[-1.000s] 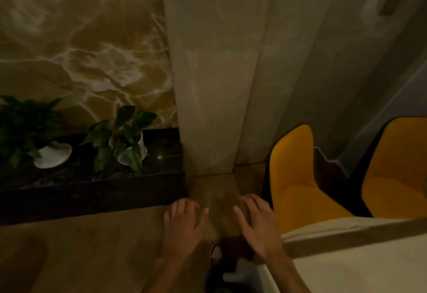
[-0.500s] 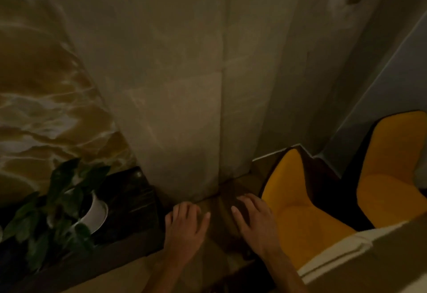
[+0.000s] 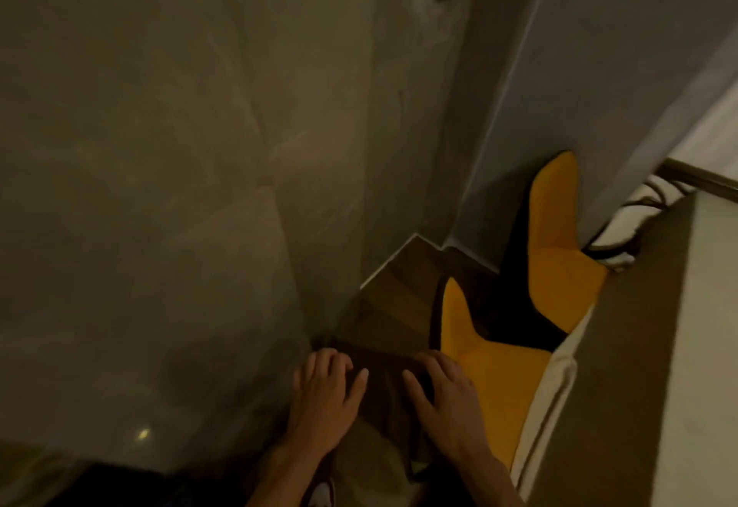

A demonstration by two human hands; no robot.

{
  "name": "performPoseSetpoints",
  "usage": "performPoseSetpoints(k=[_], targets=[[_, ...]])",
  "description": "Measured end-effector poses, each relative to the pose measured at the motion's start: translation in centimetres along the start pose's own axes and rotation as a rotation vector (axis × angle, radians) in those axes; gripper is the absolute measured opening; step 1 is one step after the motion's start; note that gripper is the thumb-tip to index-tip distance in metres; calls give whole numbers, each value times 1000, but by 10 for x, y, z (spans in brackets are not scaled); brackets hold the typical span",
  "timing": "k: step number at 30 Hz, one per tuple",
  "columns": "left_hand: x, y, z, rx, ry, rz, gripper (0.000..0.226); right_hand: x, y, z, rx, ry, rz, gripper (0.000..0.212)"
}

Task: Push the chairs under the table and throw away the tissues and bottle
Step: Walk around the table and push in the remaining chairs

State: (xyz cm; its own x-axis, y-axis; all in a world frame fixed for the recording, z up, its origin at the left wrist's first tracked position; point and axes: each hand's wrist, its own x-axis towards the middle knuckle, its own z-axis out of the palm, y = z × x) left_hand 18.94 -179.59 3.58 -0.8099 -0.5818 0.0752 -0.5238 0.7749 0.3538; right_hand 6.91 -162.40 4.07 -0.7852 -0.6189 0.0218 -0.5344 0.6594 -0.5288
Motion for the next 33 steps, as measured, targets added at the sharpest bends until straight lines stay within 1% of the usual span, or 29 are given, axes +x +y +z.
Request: performPoseSetpoints(k=[3,7,11,14,19,21,24,27,30,33], targets=[[40,-10,2,-23,-25,113,36,15,-16,1,4,44,117,65],[87,-10,-1,-42,-140,261,39,27,-22,2,-5,98,253,56],[127,15,2,-55,-237,411,45,31,-13,-6,10,197,393,62],[156,32,11,-50,-306,503,52,39,-1,-6,51,244,480,54],[206,66,39,-28,-394,654,56,64,29,-1,88,325,578,60],[222,79,52,-6,-411,730,54,73,40,-2,89,343,618,58],[246,92,74,9,-387,877,43,82,46,1,108,387,700,55],[264,106,88,0,-387,972,35,83,45,6,104,430,773,49],[274,120,98,19,-454,1100,31,77,42,9,107,473,894,49],[281,130,108,30,-541,1210,31,71,39,18,145,508,1013,58]])
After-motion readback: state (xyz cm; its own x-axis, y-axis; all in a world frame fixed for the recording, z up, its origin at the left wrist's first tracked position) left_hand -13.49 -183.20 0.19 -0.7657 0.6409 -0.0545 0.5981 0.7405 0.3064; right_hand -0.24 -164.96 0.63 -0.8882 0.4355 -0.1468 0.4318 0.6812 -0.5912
